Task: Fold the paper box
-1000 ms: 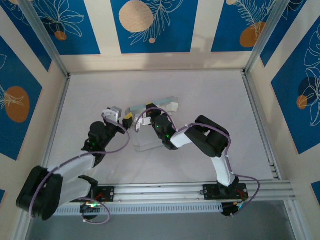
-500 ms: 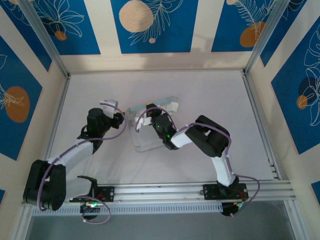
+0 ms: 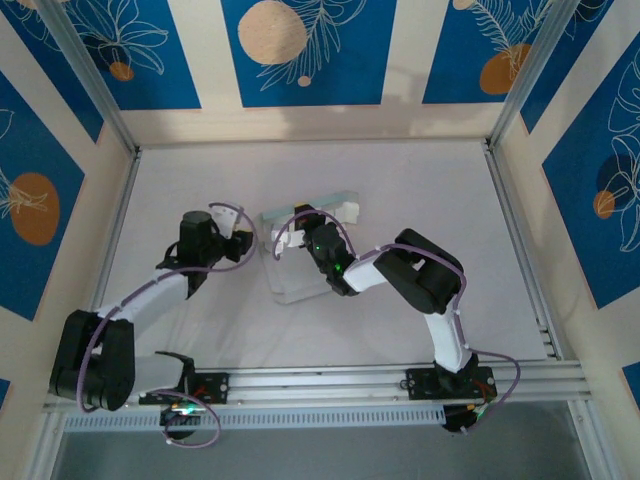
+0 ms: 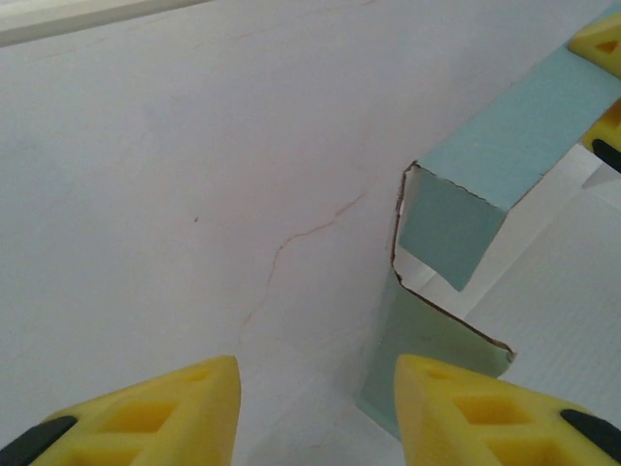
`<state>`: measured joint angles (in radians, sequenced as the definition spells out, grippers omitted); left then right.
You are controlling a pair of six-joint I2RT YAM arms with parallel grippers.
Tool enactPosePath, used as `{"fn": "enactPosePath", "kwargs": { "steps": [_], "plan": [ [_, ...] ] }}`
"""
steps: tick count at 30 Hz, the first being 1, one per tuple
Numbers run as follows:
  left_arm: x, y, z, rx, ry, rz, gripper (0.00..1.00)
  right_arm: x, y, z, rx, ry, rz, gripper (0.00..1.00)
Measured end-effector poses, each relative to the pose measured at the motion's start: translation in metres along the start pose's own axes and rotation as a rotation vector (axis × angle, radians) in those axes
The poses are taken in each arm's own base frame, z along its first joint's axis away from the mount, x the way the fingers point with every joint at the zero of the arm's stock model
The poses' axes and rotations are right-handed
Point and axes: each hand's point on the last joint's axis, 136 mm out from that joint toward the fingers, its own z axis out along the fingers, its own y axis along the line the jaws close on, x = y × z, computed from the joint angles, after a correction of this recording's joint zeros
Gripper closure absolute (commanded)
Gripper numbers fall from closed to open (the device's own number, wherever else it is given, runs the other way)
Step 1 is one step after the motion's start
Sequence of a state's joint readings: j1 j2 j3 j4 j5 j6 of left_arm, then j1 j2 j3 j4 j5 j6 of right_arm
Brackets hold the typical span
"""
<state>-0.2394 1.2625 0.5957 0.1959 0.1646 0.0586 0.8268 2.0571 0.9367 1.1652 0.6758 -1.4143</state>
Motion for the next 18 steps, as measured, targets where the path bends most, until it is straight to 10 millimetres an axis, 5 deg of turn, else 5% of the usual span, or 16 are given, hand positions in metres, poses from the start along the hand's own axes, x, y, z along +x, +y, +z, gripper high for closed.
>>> {"fn": "enactPosePath", "kwargs": {
  "steps": [18],
  "plan": [
    [0.008, -0.04, 0.02, 0.163, 0.114, 0.117, 0.45, -0.002, 0.001, -0.001, -0.008, -0.003, 0.015, 1.0]
  ]
}}
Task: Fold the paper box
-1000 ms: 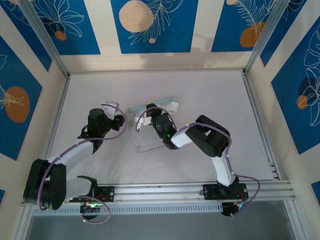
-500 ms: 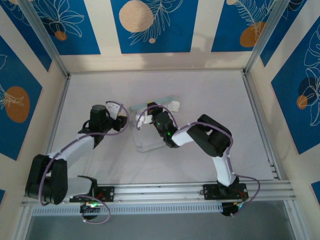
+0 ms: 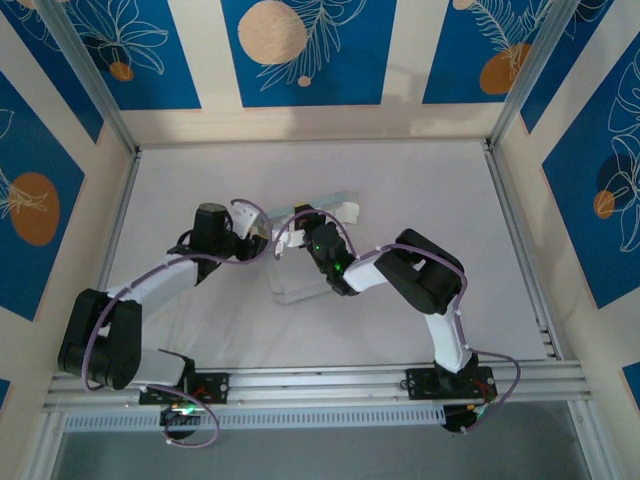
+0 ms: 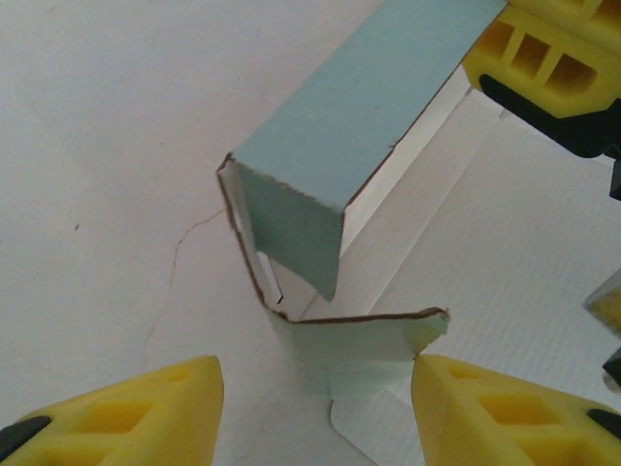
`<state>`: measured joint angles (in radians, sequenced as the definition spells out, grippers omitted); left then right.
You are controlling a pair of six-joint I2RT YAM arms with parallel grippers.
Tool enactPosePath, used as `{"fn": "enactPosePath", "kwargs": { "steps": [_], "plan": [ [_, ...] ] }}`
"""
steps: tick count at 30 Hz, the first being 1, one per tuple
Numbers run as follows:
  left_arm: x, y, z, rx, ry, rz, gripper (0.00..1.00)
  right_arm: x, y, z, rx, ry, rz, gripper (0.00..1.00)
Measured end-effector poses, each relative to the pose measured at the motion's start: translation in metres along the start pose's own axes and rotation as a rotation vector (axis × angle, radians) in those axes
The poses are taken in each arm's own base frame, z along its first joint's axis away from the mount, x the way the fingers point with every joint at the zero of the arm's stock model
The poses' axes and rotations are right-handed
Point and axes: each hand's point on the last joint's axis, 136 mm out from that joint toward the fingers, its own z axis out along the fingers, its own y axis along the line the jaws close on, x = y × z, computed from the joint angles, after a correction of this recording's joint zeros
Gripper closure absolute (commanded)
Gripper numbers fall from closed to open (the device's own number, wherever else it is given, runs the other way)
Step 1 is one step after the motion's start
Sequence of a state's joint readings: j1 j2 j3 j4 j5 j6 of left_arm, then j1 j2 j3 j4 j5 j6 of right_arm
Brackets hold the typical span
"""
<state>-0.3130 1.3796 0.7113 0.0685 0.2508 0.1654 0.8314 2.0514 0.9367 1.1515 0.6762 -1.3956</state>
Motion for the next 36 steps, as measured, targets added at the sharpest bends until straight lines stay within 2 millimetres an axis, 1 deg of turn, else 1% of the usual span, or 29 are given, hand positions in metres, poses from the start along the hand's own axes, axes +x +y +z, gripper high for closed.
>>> {"fn": "enactPosePath", "kwargs": {
  "steps": [5, 10, 15, 17, 21, 23, 26, 28, 31, 33, 34, 36],
  "plan": [
    [-0.003, -0.004, 0.005, 0.008, 0.004, 0.011, 0.43, 0.0, -0.001, -0.001, -0.007, 0.001, 0.01, 1.0],
    [0.0, -0.007, 0.012, 0.008, 0.024, 0.018, 0.44, 0.001, 0.0, -0.001, -0.023, 0.004, 0.011, 1.0],
    [-0.006, -0.006, 0.01, -0.003, 0.0, 0.022, 0.43, 0.003, -0.001, 0.002, -0.027, 0.01, 0.03, 1.0],
    [-0.01, -0.006, 0.006, -0.006, -0.023, 0.025, 0.43, 0.004, -0.002, 0.002, -0.028, 0.014, 0.031, 1.0],
    [-0.021, -0.015, -0.011, 0.006, -0.115, 0.034, 0.42, 0.009, -0.002, 0.004, -0.032, 0.005, 0.026, 1.0],
    [-0.026, -0.017, -0.016, 0.013, -0.152, 0.031, 0.42, 0.011, -0.003, 0.007, -0.033, -0.015, 0.016, 1.0],
    [-0.038, -0.017, -0.024, 0.007, -0.211, 0.028, 0.43, 0.018, -0.001, 0.011, -0.052, -0.049, -0.001, 1.0],
    [-0.048, -0.017, -0.033, -0.009, -0.266, 0.035, 0.43, 0.024, 0.001, 0.014, -0.068, -0.073, -0.002, 1.0],
    [-0.06, -0.008, -0.052, -0.058, -0.35, 0.034, 0.42, 0.032, 0.003, 0.017, -0.092, -0.106, -0.001, 1.0],
    [-0.065, 0.004, -0.06, -0.103, -0.378, 0.021, 0.43, 0.035, 0.002, 0.019, -0.1, -0.123, 0.0, 1.0],
    [-0.066, 0.012, -0.061, -0.128, -0.384, 0.009, 0.43, 0.037, 0.002, 0.02, -0.103, -0.133, -0.001, 1.0],
    [-0.06, 0.024, -0.058, -0.164, -0.364, -0.016, 0.46, 0.039, 0.003, 0.021, -0.108, -0.148, 0.001, 1.0]
  ]
}}
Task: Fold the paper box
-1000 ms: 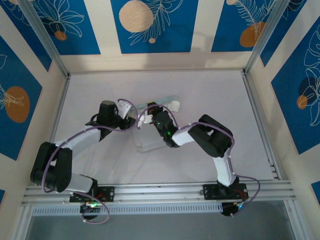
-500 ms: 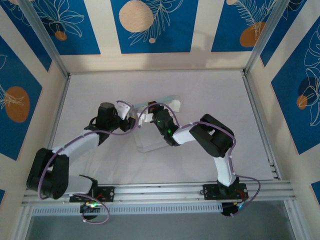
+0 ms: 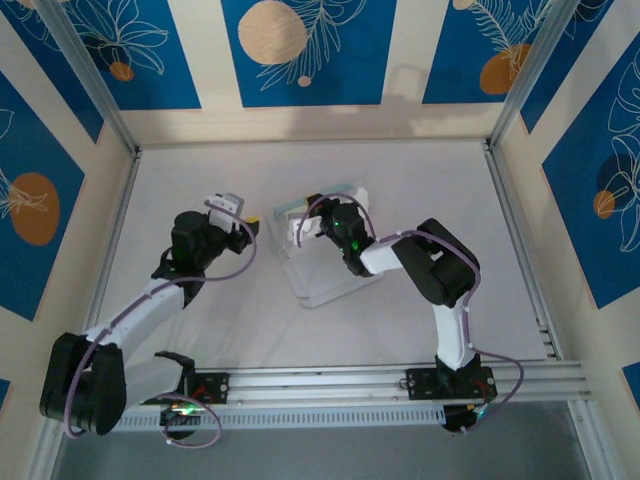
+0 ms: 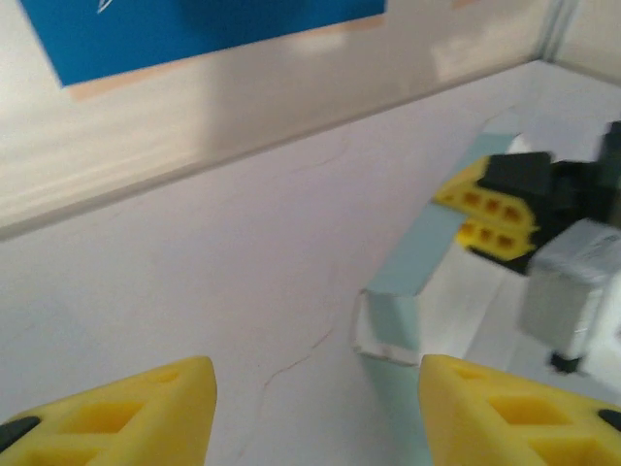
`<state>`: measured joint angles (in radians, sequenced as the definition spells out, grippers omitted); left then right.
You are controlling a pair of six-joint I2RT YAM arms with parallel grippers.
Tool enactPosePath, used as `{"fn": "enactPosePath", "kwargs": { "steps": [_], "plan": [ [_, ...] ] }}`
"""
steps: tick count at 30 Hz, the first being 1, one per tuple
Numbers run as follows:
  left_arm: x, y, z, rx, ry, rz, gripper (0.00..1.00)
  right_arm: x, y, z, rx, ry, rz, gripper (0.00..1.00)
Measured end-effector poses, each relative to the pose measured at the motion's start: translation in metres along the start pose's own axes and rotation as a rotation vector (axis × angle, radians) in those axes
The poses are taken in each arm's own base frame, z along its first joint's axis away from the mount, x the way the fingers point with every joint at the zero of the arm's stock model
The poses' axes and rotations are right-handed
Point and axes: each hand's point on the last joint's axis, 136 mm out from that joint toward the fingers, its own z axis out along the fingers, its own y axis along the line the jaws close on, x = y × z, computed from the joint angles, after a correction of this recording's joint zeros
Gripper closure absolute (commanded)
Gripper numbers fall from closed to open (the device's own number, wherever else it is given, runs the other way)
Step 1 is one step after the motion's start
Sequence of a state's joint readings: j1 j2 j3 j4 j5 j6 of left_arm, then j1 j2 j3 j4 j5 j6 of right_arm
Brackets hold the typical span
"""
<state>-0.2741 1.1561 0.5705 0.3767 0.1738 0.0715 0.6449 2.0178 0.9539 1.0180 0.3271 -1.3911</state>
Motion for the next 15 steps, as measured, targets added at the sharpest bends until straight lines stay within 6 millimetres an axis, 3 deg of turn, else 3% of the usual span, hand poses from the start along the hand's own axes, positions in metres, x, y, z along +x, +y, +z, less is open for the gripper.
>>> {"fn": "enactPosePath", "kwargs": {
  "steps": [7, 15],
  "plan": [
    [0.044, 0.001, 0.03, 0.036, 0.2, -0.088, 0.46, 0.003, -0.006, 0.0, 0.022, -0.014, -0.007, 1.0],
    [0.066, -0.02, 0.035, 0.105, 0.281, -0.101, 0.46, -0.004, -0.01, -0.006, 0.109, 0.007, -0.013, 1.0]
  ]
}}
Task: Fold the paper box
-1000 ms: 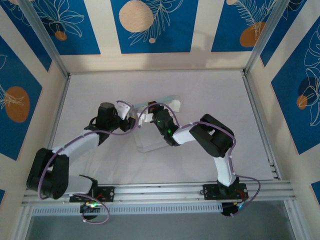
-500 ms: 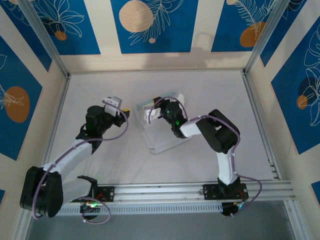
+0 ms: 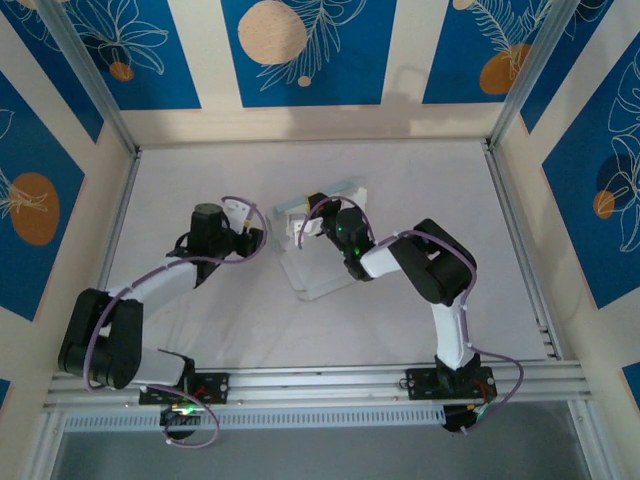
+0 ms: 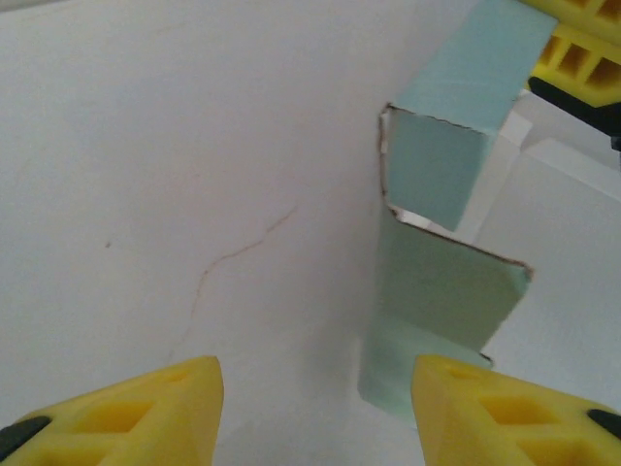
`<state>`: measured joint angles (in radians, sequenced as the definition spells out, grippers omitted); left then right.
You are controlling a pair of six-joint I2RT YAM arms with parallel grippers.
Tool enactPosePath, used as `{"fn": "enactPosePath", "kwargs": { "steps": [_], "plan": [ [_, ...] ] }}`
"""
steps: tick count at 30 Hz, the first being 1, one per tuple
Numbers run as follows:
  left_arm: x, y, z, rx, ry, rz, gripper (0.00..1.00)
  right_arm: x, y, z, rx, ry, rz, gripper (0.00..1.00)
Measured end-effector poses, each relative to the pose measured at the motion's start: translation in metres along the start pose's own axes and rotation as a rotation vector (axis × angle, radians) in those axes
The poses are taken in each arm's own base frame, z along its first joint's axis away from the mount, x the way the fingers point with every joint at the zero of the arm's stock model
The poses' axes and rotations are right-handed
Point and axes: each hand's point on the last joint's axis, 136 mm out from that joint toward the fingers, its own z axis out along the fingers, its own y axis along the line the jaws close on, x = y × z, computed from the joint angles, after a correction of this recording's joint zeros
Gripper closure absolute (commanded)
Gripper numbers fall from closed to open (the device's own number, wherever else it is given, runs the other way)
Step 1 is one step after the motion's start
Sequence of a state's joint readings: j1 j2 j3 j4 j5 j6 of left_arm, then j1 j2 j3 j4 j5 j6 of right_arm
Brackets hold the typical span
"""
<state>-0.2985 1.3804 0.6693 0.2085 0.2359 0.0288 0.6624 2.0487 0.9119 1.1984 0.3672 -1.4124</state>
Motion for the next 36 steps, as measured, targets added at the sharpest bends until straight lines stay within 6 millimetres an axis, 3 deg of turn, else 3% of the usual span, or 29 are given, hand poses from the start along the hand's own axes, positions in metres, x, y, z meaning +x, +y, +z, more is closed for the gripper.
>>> {"fn": "enactPosePath", "kwargs": {
  "steps": [12, 18, 26, 36],
  "plan": [
    [-0.006, -0.036, 0.025, 0.074, 0.047, 0.133, 0.45, -0.003, 0.002, -0.013, 0.064, 0.028, 0.017, 1.0],
    [-0.003, -0.042, 0.031, 0.067, 0.066, 0.175, 0.47, -0.004, 0.002, -0.014, 0.067, 0.03, 0.021, 1.0],
    [0.004, -0.04, 0.041, 0.015, 0.082, 0.195, 0.59, -0.01, 0.003, -0.015, 0.067, 0.031, 0.022, 1.0],
    [-0.002, -0.034, 0.051, -0.111, 0.053, 0.262, 0.79, -0.002, 0.003, -0.019, 0.078, 0.097, 0.047, 1.0]
  ]
}}
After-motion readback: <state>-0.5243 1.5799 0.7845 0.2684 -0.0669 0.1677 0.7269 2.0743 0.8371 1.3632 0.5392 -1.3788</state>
